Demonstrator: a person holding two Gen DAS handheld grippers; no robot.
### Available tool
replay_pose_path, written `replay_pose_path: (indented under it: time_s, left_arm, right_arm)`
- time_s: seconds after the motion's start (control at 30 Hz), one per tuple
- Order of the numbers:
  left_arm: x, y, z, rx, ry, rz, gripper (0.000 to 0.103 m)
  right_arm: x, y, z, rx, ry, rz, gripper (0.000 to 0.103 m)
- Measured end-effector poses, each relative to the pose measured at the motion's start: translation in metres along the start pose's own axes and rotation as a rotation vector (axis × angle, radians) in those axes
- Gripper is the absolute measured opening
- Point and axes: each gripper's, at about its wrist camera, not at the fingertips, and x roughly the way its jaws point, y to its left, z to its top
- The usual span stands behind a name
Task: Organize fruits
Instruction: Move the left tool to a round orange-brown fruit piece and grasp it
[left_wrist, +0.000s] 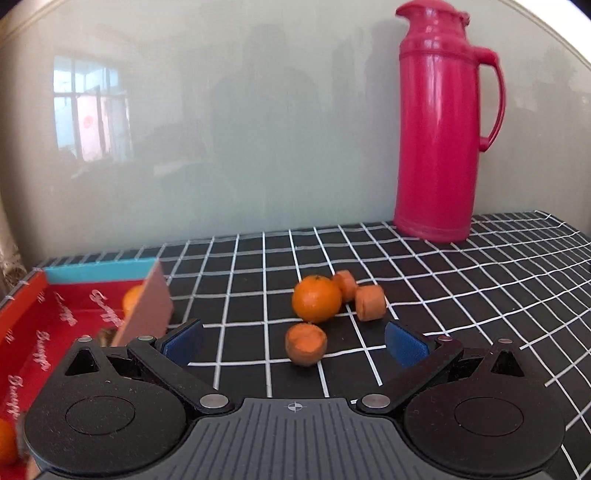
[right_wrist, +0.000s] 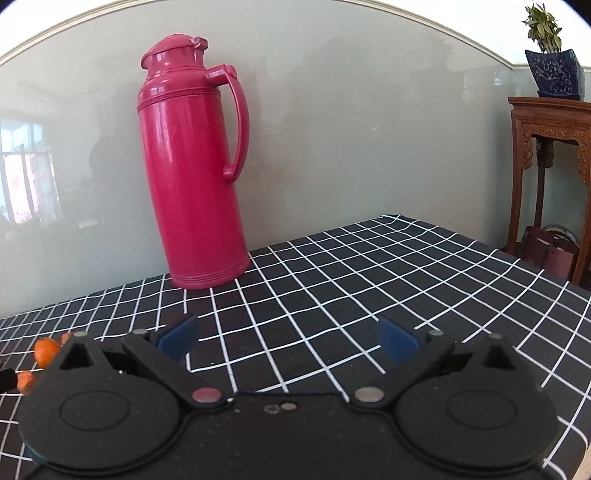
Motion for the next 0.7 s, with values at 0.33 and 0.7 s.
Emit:
replay_pose_path:
  time_s: [0.33,0.7]
  left_arm:
    - [0.034,-0.004,0.000,-0.036,0.077,0.011,0.103]
    - [0.052,-0.010,0.000,-0.011,0.116,0.029,0.068]
  right_arm:
    - [0.020,-0.024,0.002,-0.014,0.007,-0.128,0.103]
    - [0.028,-0.042,-0.001,-0.028,0.020,-0.197,0.103]
